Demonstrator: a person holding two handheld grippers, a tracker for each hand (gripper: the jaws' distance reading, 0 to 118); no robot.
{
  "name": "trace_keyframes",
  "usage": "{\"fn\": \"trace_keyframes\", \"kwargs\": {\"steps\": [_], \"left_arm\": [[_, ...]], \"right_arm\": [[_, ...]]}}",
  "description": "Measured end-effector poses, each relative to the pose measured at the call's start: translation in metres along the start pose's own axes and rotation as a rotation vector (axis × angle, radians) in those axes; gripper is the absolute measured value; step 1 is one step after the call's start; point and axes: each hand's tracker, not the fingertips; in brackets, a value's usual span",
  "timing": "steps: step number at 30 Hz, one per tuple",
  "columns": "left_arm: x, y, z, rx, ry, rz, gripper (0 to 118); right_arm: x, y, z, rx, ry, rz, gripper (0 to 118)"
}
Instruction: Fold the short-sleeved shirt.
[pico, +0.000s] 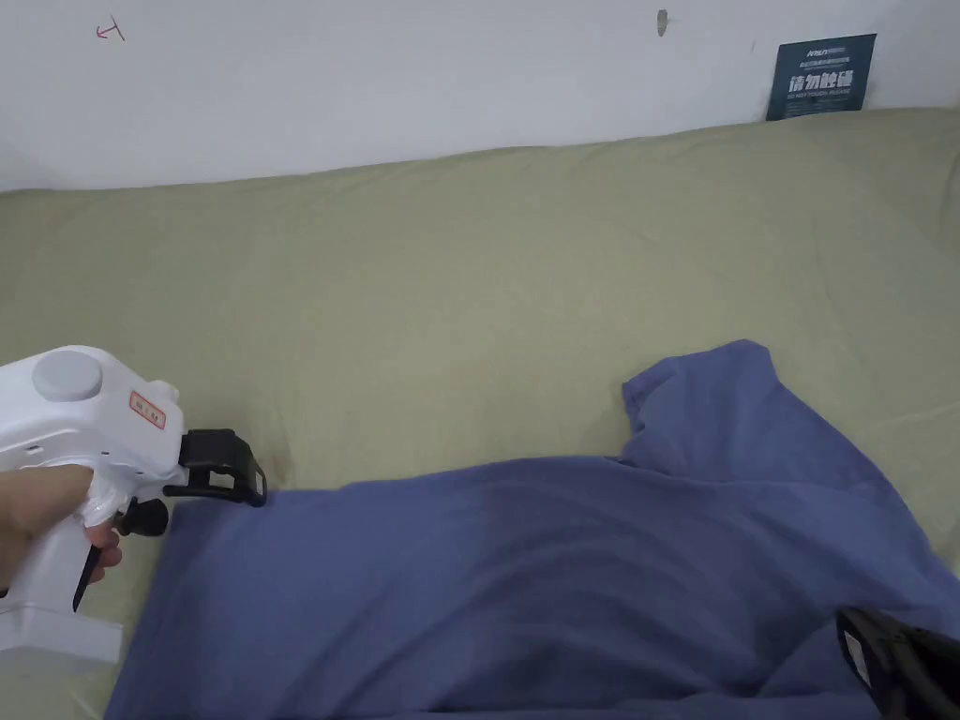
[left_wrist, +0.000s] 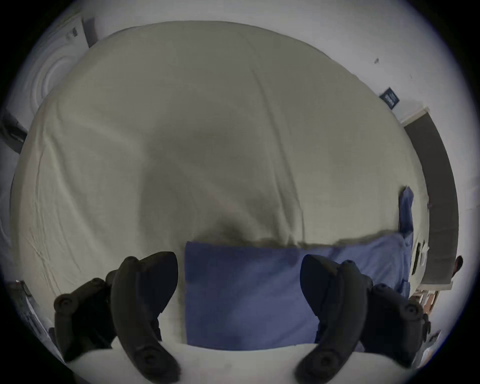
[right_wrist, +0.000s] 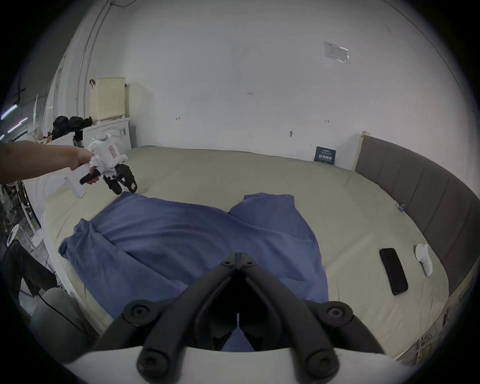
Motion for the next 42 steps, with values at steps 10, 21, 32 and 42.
{"fn": "trace_keyframes", "kwargs": {"steps": [10,21,32,42], "left_arm": [[-0.005,-0.002,0.007,0.054,0.028,-0.047,6],[-0.013,-0.013,0.014,0.065,-0.025,-0.032,5],[-0.004,-0.022,0.004,0.039,-0.031,-0.041,5],[-0.003,-0.018,0.007,0.03,-0.016,-0.07,5]], "right_arm": [[0.003,0.001,-0.002,-0.006,-0.004,-0.02,0],[0.059,0.072,-0.06,-0.069,-0.033,-0.106,0],[0.137,0.173,-0.243,-0.508,-0.104,-0.067,0],[0.146,0.102,-0.297,-1.019,-0.036,-0.195,117]]}}
